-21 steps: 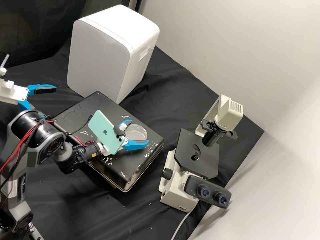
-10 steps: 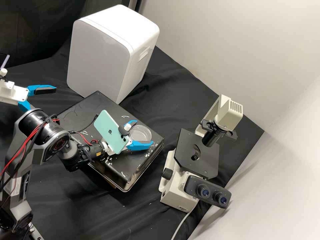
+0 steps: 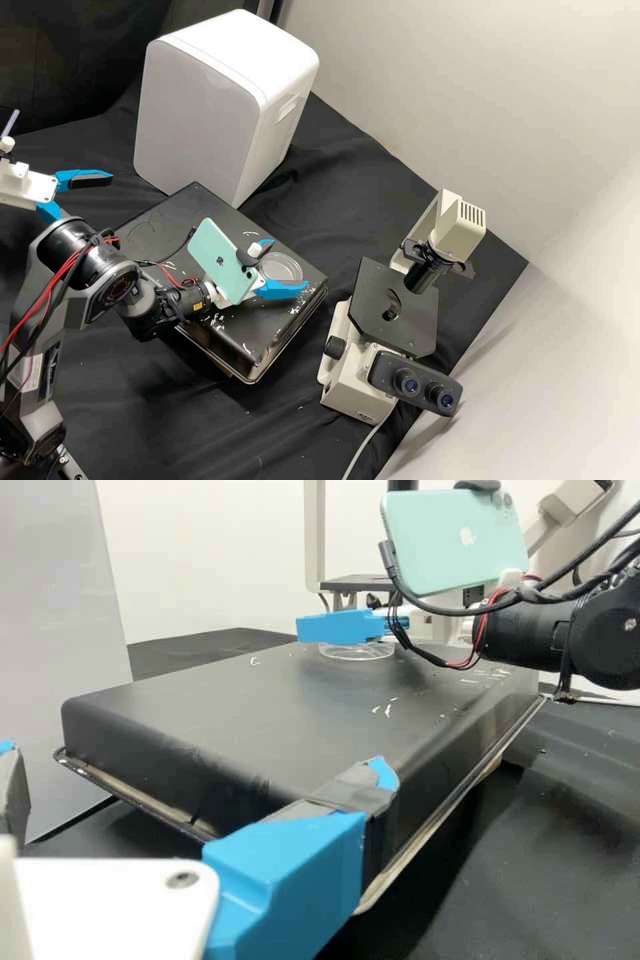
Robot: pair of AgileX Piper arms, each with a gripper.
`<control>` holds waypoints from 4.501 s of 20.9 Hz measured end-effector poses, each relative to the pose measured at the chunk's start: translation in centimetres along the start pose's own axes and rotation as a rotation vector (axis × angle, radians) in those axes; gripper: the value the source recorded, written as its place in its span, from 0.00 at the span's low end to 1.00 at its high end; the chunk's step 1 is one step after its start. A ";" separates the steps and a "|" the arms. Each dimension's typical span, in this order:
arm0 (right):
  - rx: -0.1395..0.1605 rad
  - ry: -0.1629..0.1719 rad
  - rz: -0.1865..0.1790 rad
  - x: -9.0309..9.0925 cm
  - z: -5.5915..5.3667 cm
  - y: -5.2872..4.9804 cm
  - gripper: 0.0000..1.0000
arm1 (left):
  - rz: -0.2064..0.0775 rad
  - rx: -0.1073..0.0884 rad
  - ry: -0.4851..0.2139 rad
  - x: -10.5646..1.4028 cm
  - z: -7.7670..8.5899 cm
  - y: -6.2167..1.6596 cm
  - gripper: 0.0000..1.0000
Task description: Place the petri dish on the microscope
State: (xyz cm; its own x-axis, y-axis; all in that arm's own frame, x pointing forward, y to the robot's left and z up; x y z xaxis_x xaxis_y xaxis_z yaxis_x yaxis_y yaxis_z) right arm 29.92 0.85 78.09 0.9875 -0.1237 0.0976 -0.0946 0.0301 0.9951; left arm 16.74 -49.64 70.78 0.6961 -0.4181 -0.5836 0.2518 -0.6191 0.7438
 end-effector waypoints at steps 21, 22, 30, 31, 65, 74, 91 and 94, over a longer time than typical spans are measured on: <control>-0.001 -0.006 -0.007 -0.1 0.1 -0.1 1.00 | 0.000 -0.001 0.001 0.0 0.0 0.00 1.00; -0.001 -0.010 -0.013 -0.1 0.2 -0.2 1.00 | 0.000 -0.001 0.001 0.0 0.0 0.00 1.00; -0.009 -0.035 -0.058 -0.7 0.6 -0.8 1.00 | 0.000 -0.001 0.001 0.0 0.0 0.00 1.00; -0.009 -0.035 -0.058 -0.7 0.6 -0.8 1.00 | 0.000 -0.001 0.001 0.0 0.0 0.00 1.00; 0.035 -0.030 -0.060 -0.6 0.7 -0.6 0.00 | 0.000 -0.001 0.001 0.0 0.0 0.00 1.00; 0.037 -0.027 -0.061 -0.5 0.8 -0.5 0.00 | 0.000 -0.001 0.001 0.0 0.0 0.00 1.00; 0.055 0.010 0.024 -2.4 0.1 2.2 0.00 | 0.001 0.000 0.001 0.0 0.0 0.02 1.00; 0.060 0.015 0.056 -2.6 0.1 3.1 0.00 | 0.001 0.000 0.001 0.0 0.0 0.02 1.00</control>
State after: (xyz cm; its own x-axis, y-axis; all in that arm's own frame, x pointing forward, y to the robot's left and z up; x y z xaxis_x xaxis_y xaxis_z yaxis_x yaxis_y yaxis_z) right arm 27.07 1.18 80.89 0.9822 -0.1083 0.1532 -0.1565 -0.0228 0.9874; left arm 16.77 -49.65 70.79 0.6973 -0.4180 -0.5823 0.2511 -0.6184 0.7447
